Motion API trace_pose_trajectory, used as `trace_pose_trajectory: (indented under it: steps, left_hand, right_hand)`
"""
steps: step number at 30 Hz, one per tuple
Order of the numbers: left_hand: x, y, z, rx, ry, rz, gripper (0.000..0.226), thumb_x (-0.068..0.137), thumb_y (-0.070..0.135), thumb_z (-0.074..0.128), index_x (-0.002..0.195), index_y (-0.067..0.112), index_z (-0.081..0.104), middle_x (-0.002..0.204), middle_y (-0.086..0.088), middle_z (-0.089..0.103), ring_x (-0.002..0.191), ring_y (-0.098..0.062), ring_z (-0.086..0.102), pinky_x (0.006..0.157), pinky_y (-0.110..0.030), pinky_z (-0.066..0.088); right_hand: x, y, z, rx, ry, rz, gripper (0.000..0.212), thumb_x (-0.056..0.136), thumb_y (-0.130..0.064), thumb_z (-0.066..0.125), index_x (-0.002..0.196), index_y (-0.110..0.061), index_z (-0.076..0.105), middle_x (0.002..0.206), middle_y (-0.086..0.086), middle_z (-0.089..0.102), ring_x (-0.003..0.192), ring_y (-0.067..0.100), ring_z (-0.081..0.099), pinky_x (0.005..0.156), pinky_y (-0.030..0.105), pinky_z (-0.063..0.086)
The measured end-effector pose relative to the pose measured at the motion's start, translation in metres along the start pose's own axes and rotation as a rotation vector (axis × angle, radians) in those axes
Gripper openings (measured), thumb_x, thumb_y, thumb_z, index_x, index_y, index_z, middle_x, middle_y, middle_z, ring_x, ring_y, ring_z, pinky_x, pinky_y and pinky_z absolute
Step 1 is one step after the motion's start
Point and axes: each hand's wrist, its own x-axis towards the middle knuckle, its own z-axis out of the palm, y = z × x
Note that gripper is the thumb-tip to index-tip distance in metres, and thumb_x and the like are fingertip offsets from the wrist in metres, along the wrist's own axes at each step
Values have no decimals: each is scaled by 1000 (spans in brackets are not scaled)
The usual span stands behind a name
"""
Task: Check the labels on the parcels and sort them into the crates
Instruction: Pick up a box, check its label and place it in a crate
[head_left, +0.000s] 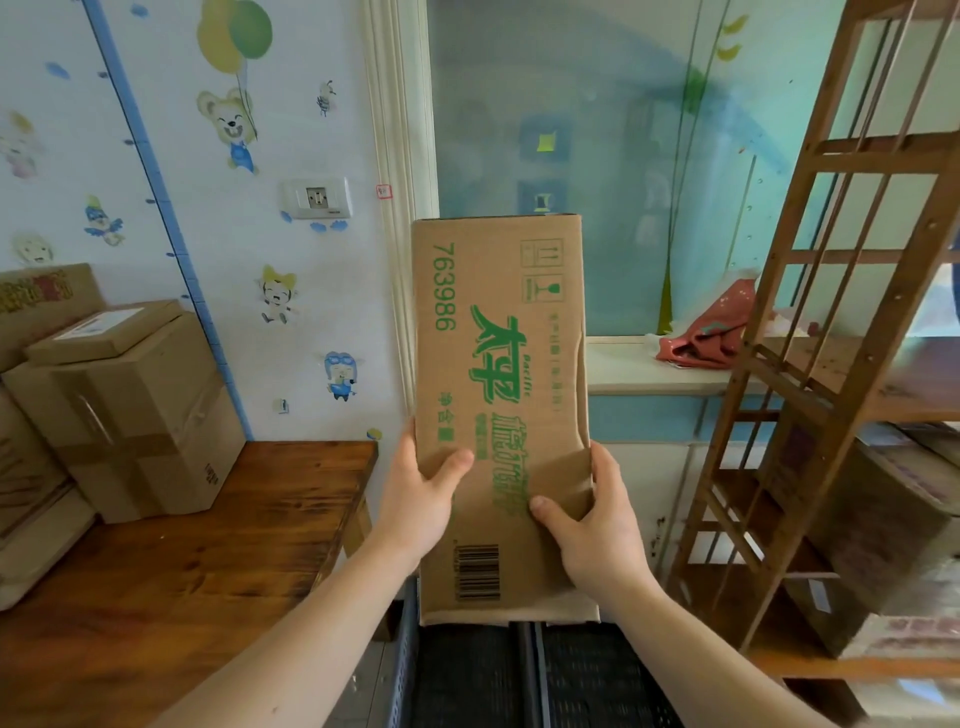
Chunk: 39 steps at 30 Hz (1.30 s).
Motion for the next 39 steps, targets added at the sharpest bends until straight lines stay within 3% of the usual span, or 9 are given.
trace_pose_trajectory:
  steps: [4, 13, 16, 19, 21, 24, 27, 32, 39]
  left_hand:
    - [5, -7, -7, 3, 26, -38, 62, 93, 41, 59, 148, 31, 32, 133, 14, 55, 123, -12, 51, 105, -35, 41]
    - [9, -22, -30, -142, 36, -54, 118, 48, 86, 70, 147, 33, 32, 134, 10, 59, 125, -17, 55, 107, -50, 44]
    - [3, -14, -33, -158, 46, -39, 85, 73, 58, 70, 145, 28, 36, 131, 9, 60, 123, -16, 56, 107, -50, 44]
    - [2, -14, -32, -152, 46, -24, 58, 91, 32, 63, 144, 27, 39, 127, 10, 61, 120, -14, 57, 106, -48, 46]
    - [1, -15, -34, -171, 56, -34, 56, 93, 30, 61, 144, 28, 39, 127, 10, 61, 119, -14, 58, 105, -48, 46]
    - [1, -17, -37, -244, 58, -60, 58, 92, 30, 60, 145, 26, 37, 128, 7, 61, 118, -16, 59, 103, -48, 48]
    - [1, -15, -40, -306, 37, -60, 53, 94, 27, 59, 143, 24, 39, 126, 6, 63, 114, -14, 61, 98, -43, 52]
    - [2, -7, -42, -306, 28, -28, 42, 96, 25, 57, 135, 26, 45, 123, 7, 64, 111, -12, 62, 96, -39, 54]
    - [3, -6, -48, -341, 52, -37, 40, 98, 27, 56, 136, 25, 45, 125, 4, 63, 113, -14, 62, 98, -42, 52]
  right_hand:
    - [-2, -3, 2, -19, -40, -8, 73, 91, -28, 68, 148, -44, 24, 139, -14, 47, 126, 10, 47, 105, 46, 47]
    - [-9, -8, 6, -68, -144, -126, 45, 105, -33, 35, 150, -40, 29, 128, -23, 40, 120, -1, 42, 106, 27, 40]
    - [-6, -8, 5, -18, -158, -115, 39, 107, -26, 32, 142, -42, 39, 131, -20, 44, 122, 0, 43, 106, 25, 39]
    - [-1, -9, 4, -45, -136, -121, 35, 105, -21, 40, 127, -48, 41, 117, -23, 49, 106, -4, 51, 91, 17, 47]
    - [3, -9, 4, -19, -124, -95, 35, 103, -23, 47, 126, -48, 38, 115, -20, 52, 102, -2, 54, 84, 16, 47]
    - [7, -4, 4, -18, -159, -43, 50, 99, -41, 50, 146, -36, 35, 139, -14, 44, 127, 8, 46, 106, 33, 41]
    - [8, -2, 4, 2, -187, -20, 52, 101, -46, 40, 151, -31, 33, 141, -14, 38, 137, 9, 34, 115, 35, 28]
    - [17, -4, 4, -36, -66, -73, 25, 103, -32, 43, 126, -41, 46, 122, -17, 49, 116, 6, 50, 106, 39, 41]
    - [32, -4, -4, -43, -56, -42, 35, 103, -36, 41, 137, -28, 47, 130, -5, 43, 122, 11, 43, 107, 33, 34]
